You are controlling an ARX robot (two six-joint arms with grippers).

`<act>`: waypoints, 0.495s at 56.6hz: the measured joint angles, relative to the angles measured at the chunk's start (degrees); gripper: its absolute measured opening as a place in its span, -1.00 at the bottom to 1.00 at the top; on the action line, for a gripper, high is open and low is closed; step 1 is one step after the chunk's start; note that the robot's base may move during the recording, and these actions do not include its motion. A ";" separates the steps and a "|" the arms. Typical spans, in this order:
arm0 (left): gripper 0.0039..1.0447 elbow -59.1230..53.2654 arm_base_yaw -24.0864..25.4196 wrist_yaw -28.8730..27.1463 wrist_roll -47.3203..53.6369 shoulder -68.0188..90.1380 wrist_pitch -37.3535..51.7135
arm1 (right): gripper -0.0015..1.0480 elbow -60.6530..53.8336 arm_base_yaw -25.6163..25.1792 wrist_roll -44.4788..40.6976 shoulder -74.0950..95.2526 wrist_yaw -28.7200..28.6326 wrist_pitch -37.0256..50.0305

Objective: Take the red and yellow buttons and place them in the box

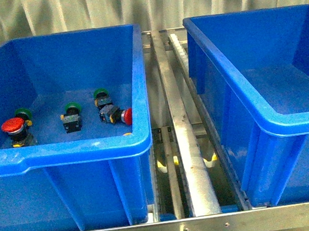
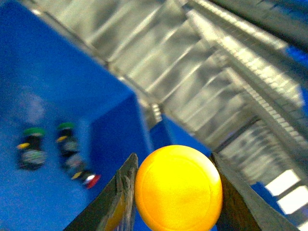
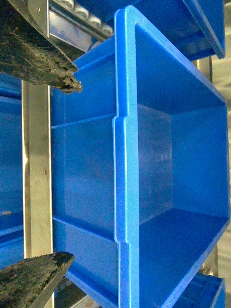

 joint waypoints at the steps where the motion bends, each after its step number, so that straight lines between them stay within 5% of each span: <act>1: -0.36 0.00 -0.24 0.07 -1.31 0.42 1.33 | 0.88 0.00 0.00 0.00 0.00 0.00 0.00; 7: -0.36 1.57 -5.38 3.48 -13.66 6.34 12.28 | 0.88 0.00 0.00 0.00 -0.02 -0.04 0.00; 18: -0.36 7.89 -15.19 8.79 -15.26 15.78 11.50 | 0.88 0.00 0.00 0.00 -0.02 0.09 0.00; 28: -0.36 11.85 -18.73 8.74 -15.96 22.45 12.83 | 0.88 0.00 0.00 0.00 -0.02 0.09 0.00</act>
